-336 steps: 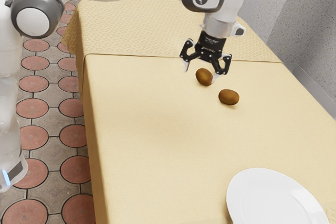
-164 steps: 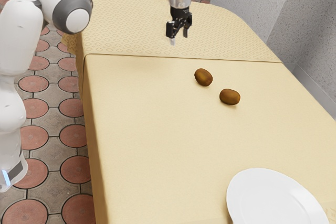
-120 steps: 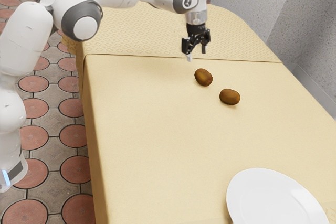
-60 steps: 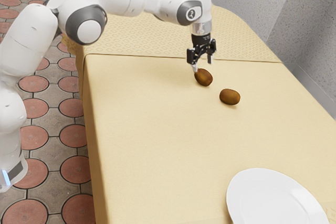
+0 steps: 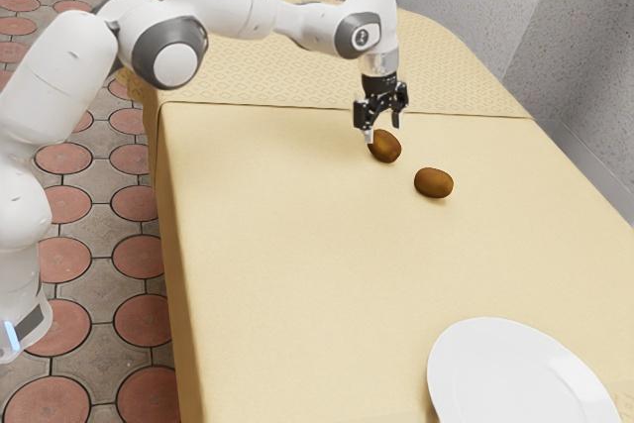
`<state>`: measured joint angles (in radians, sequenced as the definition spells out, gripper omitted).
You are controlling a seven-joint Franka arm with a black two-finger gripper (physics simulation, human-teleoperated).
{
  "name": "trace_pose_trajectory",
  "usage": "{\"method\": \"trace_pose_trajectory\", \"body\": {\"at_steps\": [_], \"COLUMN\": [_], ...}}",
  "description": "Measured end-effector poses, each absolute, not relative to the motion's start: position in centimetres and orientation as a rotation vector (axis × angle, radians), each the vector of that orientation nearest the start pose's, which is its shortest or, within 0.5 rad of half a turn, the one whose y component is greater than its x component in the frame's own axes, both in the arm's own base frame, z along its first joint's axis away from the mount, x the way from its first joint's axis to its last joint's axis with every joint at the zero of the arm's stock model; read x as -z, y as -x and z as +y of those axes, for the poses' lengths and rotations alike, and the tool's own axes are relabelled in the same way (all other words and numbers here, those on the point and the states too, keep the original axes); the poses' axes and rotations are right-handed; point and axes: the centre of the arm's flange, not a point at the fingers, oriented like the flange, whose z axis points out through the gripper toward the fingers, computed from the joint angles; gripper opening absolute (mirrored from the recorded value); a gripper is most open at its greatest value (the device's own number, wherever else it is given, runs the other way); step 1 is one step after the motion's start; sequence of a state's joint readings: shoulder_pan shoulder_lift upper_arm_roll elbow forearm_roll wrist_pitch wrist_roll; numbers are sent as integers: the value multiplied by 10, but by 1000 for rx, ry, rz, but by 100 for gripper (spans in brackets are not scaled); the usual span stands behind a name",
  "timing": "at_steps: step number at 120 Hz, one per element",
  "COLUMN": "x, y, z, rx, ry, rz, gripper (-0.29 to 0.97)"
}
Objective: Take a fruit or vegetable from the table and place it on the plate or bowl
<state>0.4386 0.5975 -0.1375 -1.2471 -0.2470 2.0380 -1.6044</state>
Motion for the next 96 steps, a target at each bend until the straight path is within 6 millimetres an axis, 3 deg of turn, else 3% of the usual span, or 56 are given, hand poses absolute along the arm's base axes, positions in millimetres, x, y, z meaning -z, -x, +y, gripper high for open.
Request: {"method": "trace_pose_trajectory", "body": {"at_steps": [70,96], "x": [-431,-418], "y": [-720,-726], "z": [240,241], "rx": [-10,-6], "ry": [-1458,-1457], "rz": [2333,2331], "gripper": [68,68]}}
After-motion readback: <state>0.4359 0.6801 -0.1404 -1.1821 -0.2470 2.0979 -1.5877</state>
